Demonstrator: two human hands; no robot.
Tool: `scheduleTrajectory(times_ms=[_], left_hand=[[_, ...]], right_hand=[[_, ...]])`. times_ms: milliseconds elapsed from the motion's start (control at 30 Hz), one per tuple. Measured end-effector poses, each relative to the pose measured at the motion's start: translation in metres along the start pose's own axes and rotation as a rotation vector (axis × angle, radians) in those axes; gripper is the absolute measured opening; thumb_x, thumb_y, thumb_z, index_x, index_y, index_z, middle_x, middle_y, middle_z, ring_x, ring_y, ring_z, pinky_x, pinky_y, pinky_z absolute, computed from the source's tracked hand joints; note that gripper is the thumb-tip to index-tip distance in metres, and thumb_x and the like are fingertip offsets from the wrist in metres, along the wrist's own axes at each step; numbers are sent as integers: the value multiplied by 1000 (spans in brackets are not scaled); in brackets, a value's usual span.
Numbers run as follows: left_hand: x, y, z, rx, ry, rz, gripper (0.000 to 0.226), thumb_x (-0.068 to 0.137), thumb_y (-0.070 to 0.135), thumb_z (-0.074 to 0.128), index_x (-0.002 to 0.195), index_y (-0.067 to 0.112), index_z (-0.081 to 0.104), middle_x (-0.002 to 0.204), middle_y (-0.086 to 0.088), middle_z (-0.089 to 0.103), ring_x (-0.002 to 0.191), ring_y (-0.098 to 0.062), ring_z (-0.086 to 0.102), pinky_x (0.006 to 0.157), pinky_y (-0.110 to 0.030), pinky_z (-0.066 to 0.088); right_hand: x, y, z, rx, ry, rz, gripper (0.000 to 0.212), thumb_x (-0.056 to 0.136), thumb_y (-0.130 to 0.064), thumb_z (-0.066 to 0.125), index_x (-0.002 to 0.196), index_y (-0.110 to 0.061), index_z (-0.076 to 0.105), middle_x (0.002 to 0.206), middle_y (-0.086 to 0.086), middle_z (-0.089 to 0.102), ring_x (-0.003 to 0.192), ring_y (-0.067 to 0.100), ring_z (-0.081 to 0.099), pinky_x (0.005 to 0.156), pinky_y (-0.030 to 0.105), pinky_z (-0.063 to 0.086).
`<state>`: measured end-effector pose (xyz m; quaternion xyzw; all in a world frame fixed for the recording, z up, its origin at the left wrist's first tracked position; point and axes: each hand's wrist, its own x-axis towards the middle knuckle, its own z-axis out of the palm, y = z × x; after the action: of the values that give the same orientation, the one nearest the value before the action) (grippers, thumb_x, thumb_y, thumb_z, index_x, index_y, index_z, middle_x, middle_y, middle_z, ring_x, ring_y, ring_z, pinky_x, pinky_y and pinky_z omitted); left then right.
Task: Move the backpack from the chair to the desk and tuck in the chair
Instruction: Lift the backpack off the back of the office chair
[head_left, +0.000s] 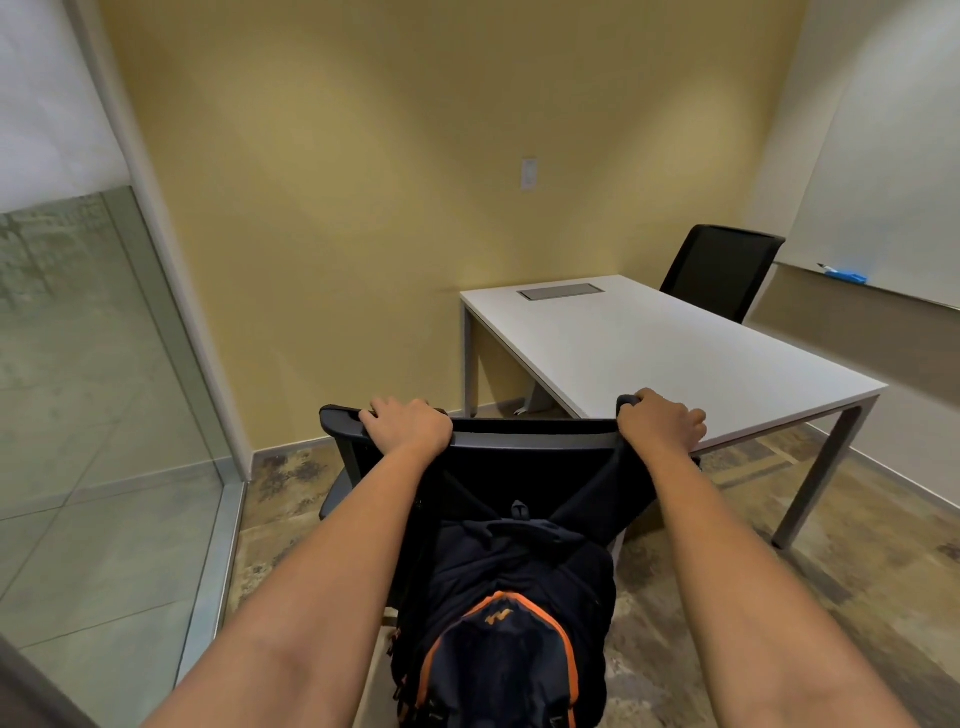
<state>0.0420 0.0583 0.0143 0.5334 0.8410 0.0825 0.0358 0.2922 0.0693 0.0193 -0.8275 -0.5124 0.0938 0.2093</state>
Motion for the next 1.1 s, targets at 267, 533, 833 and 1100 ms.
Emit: scheduleTrajectory(times_ms=[267,533,833,1100], left_hand=[[-3,1,0,-143,29,-201,64,80,37,49,136,9,44,156,-27,7,143,-44,-6,112,-58,-6],[1,1,-3,-210,-4,-269,78,76,43,57,140,3,38,155,-32,0,143,-47,-1,115,-50,-6],[18,-23,-23,-282,-104,-356,97,70,52,70,144,4,29,155,-29,-4,144,-39,0,113,-41,14],[33,-69,-37,-567,-85,-278,102,72,41,77,142,-8,22,153,-32,6,133,-37,31,95,-38,44]], right_hand=[[-11,39,13,367,44,153,37,95,-24,36,128,-18,53,126,23,56,121,43,41,100,44,35],[-54,37,57,383,162,91,32,95,-19,47,123,-9,59,114,25,65,109,40,53,96,40,34],[-92,-2,98,231,62,-21,37,97,-26,43,132,-19,53,119,18,63,110,38,47,90,38,39],[-111,-36,115,245,19,-12,41,98,-29,42,137,-19,46,124,14,60,114,34,44,91,40,41]])
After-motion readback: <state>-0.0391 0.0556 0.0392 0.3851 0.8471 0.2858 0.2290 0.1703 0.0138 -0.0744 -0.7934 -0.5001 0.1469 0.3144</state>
